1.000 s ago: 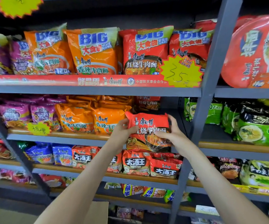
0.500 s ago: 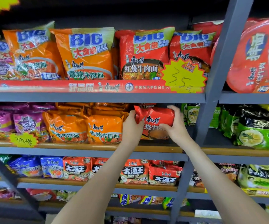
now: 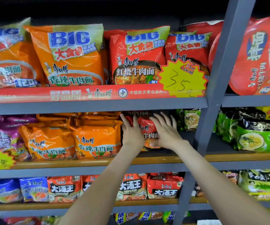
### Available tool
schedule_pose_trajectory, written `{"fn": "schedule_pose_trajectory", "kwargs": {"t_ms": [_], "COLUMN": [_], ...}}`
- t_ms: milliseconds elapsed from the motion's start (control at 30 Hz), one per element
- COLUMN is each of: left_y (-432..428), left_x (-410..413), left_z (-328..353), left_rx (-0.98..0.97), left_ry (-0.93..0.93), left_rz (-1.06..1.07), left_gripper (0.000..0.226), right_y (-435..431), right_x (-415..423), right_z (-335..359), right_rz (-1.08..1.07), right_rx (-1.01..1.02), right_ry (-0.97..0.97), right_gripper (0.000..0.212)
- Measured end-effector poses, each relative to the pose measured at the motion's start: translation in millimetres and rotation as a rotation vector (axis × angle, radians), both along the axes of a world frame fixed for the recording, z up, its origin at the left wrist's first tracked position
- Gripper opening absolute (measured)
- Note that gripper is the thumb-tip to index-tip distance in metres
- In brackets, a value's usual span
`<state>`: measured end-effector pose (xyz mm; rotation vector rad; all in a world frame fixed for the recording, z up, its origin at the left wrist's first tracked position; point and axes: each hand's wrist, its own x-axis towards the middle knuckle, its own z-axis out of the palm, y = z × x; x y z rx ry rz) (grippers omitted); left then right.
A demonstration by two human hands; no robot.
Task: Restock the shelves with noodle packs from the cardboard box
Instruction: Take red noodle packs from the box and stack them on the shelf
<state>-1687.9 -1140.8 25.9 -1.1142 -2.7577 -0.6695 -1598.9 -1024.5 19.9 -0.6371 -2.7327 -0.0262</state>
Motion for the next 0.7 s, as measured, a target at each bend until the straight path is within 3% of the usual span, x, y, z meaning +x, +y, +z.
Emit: {"fn": "schedule_pose_trajectory", "kwargs": {"t_ms": [67, 167, 300, 367, 567, 700], "left_y": [7.8, 20.4, 38.4, 43.9, 39.7, 43.2], "left_x": [-4.4, -16.7, -40.5, -48.8, -46.5, -51.1], "left_z": [-4.5, -13.0, -17.5, -12.6, 8.7, 5.9], "left_rx": [-0.052, -0.169, -0.491, -0.539, -0.534, -0.537], "left_ry": [0.154, 0.22, -0.015, -0.115, -0.012, -0.008], "left_rz": [-0.004, -0.115, -0.207, -0.215, -0.336, -0.275], "left_gripper": [0.077, 0.084, 0.071, 0.075, 0.046, 0.058], "right_y": [8.5, 21.9, 42.8, 54.4, 64.6, 59.5], "right_x": [-5.8, -21.9, -40.9, -45.9, -62.2, -64.0], "right_z": [-1.3, 5.6, -1.8, -5.9, -2.4, 5.2], "right_rz": [0.001, -0.017, -0.009, 0.015, -0.055, 0.05], "right_rx": [0.066, -0.007, -0.402, -0.503, -0.548, -0.444], "right_ry": [-0.06, -0.16, -0.17, -0.178, -0.515, -0.436], "right_gripper": [0.106, 0.094, 0.079, 0.09, 0.129, 0.12]}}
